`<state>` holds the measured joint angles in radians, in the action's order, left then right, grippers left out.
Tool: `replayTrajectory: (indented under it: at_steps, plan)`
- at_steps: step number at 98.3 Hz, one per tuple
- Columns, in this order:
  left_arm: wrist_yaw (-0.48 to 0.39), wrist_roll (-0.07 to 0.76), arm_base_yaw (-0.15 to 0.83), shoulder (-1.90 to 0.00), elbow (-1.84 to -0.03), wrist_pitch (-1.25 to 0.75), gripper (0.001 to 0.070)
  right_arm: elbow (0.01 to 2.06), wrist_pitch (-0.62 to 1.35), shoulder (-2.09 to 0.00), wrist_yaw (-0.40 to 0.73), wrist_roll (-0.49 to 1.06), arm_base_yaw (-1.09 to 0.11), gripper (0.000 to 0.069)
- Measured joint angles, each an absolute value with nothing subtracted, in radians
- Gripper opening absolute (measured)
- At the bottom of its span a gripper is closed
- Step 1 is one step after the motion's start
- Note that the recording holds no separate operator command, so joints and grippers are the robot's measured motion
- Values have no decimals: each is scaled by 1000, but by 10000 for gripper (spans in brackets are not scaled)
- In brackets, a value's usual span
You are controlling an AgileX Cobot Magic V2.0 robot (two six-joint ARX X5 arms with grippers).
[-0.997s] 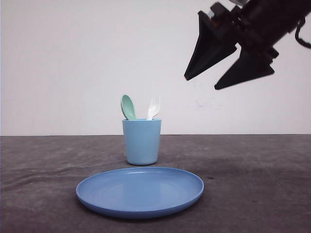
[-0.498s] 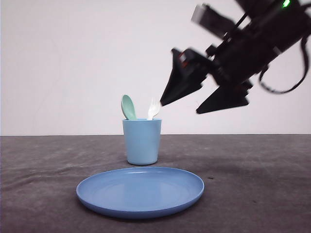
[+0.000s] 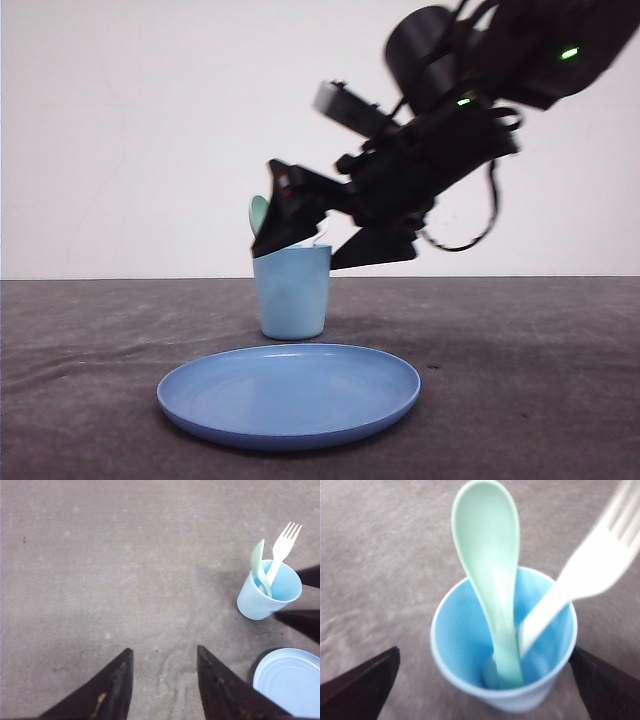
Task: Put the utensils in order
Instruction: 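Move the right gripper down around the rim of the blue cup, then grip the cup with the right gripper and lift it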
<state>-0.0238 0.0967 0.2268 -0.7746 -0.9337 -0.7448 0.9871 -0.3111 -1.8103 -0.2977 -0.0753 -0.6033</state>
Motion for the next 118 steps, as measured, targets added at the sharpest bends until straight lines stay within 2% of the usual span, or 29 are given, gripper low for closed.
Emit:
replayTrajectory:
  at_steps: [29,46,59,83,118]
  plan:
    - [-24,97,227,-775,-934,-749,233,1093,-296,-1898,-254,-75,-612,676]
    - [-24,97,227,-775,-934,-752,233,1093,-279,-1901,-233,-58,-612,528]
    - [-24,97,227,-775,-934,-752,233,1093,-282,-1901,-232,-53,-612,482]
    - [-24,96,227,-775,-934,-752,233,1093,-207,-1863,-233,-52,-615,476]
    - [-24,88,227,-775,-934,-752,233,1090,9,-1601,-224,-52,-661,475]
